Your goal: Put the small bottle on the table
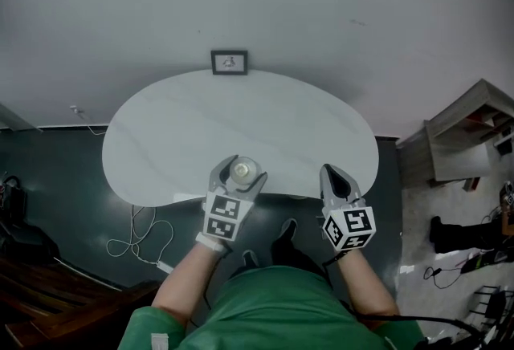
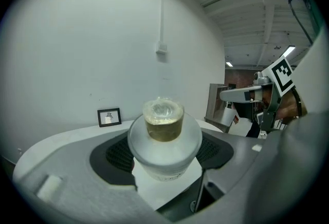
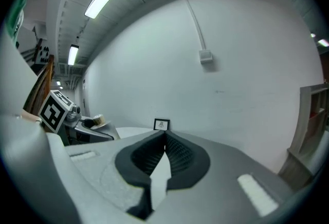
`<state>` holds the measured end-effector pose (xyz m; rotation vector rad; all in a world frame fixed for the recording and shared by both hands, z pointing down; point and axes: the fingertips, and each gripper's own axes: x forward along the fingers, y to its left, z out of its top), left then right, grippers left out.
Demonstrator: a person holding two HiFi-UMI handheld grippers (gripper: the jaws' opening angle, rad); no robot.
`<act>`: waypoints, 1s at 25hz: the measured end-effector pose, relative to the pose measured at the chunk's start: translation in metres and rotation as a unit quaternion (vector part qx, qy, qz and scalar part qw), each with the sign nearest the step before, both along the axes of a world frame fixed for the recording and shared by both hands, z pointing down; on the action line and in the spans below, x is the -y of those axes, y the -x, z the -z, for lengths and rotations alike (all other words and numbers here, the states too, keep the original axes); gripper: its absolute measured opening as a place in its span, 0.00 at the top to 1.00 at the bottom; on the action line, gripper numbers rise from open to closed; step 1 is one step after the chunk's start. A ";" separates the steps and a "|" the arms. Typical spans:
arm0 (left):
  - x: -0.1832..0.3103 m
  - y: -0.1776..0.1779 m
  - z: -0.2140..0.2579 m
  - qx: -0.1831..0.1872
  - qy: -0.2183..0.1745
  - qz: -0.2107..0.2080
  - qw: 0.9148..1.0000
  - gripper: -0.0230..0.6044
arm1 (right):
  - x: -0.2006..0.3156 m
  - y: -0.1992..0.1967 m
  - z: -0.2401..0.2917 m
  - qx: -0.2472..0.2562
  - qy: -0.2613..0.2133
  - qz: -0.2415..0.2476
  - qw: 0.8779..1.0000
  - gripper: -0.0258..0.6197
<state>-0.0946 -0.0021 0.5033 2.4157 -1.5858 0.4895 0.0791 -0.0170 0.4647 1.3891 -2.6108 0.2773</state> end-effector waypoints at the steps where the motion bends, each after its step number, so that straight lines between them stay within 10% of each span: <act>1: 0.010 -0.001 0.000 0.001 0.000 0.004 1.000 0.41 | 0.011 0.000 0.001 0.000 -0.001 0.006 1.000 0.97; 25: 0.200 -0.031 -0.032 0.065 0.018 0.020 0.998 0.41 | 0.165 -0.038 -0.015 0.007 0.025 0.030 0.999 0.97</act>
